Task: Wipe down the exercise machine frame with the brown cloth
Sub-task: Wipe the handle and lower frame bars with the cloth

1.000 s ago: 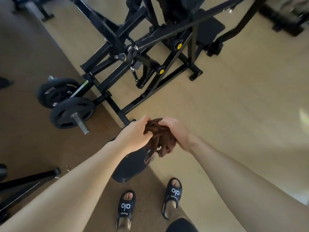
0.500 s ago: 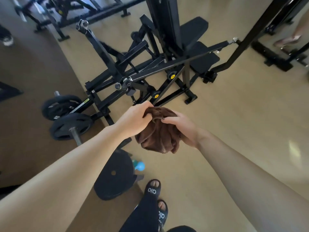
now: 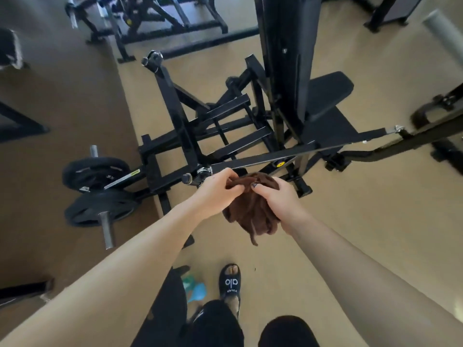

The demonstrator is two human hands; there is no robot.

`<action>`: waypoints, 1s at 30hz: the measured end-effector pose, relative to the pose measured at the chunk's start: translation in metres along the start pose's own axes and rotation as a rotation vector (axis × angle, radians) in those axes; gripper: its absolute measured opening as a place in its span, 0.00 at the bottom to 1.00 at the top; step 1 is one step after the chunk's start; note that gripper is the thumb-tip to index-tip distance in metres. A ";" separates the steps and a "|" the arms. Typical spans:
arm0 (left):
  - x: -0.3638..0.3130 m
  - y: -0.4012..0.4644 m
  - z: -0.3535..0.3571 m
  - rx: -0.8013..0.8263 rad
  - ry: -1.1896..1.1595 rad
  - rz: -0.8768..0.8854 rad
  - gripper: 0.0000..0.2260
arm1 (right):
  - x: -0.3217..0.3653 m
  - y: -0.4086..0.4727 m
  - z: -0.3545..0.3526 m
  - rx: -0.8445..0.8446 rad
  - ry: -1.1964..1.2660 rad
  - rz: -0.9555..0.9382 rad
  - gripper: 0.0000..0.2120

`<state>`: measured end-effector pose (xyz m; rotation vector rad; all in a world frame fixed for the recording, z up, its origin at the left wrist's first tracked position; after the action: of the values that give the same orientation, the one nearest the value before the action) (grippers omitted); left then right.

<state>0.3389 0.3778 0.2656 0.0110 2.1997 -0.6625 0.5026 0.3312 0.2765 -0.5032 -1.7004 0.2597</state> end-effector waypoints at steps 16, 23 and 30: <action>0.093 0.116 -0.038 -0.441 0.229 -0.373 0.16 | -0.005 0.170 0.083 0.311 -1.050 -0.501 0.20; 0.105 0.150 -0.015 -0.513 0.302 -0.415 0.14 | -0.021 0.188 0.104 0.448 -1.267 -0.808 0.26; 0.116 0.168 -0.012 -0.592 0.310 -0.470 0.12 | -0.052 0.211 0.114 0.613 -1.254 -0.991 0.35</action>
<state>0.2910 0.5045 0.1123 -0.7714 2.6486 -0.2341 0.4368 0.5044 0.1156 1.2117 -2.6373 0.3609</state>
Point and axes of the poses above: each hand's wrist, its own y-axis towards the middle knuckle, its own z-axis out of the palm, x = y × z, the point moved 5 cm from there along y, towards the middle knuckle, and after that the axes turned 7 degrees about -z, right-handed, at the moved point
